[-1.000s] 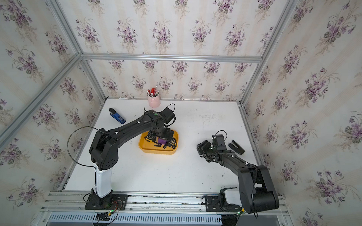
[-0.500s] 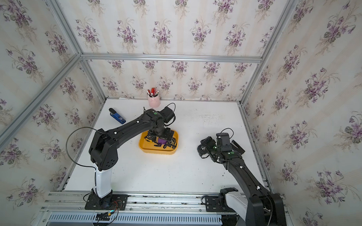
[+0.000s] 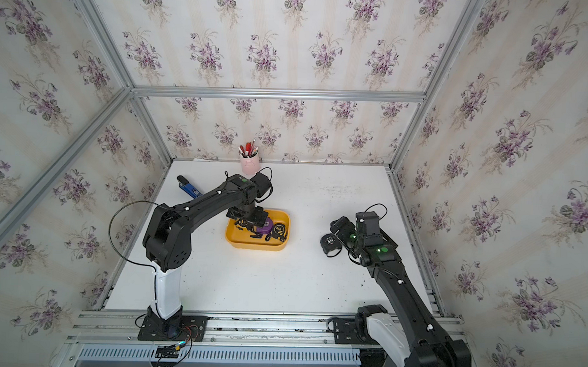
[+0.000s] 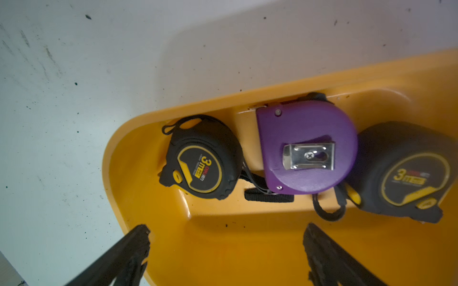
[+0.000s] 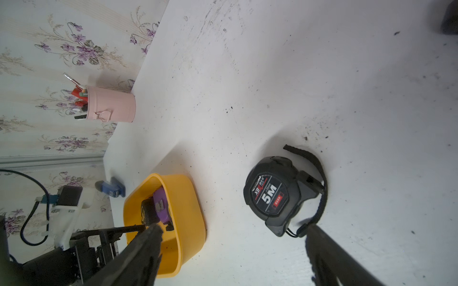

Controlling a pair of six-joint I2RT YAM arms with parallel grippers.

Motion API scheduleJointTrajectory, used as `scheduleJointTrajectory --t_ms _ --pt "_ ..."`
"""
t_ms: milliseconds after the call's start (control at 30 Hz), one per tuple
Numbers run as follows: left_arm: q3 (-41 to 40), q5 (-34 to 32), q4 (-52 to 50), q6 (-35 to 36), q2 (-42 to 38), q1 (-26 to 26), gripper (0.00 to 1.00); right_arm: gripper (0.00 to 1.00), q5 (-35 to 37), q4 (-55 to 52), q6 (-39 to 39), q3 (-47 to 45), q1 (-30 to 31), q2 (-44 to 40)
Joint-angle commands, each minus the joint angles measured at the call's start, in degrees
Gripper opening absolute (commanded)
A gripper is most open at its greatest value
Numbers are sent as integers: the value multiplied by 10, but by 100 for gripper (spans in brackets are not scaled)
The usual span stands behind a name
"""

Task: Take the tape measure out of the storage box
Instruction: Pick up the tape measure from the storage box.

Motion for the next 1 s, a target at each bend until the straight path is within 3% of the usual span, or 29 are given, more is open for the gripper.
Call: scheduleJointTrajectory --t_ms 0,467,967 --pt "9 37 15 57 5 6 100 93 14 -6 -10 1 1 -5" --pt "-16 103 23 146 -2 49 100 93 18 2 -14 2 0 -2" --pt "-29 60 37 217 18 39 100 93 14 19 -9 -2 1 3"
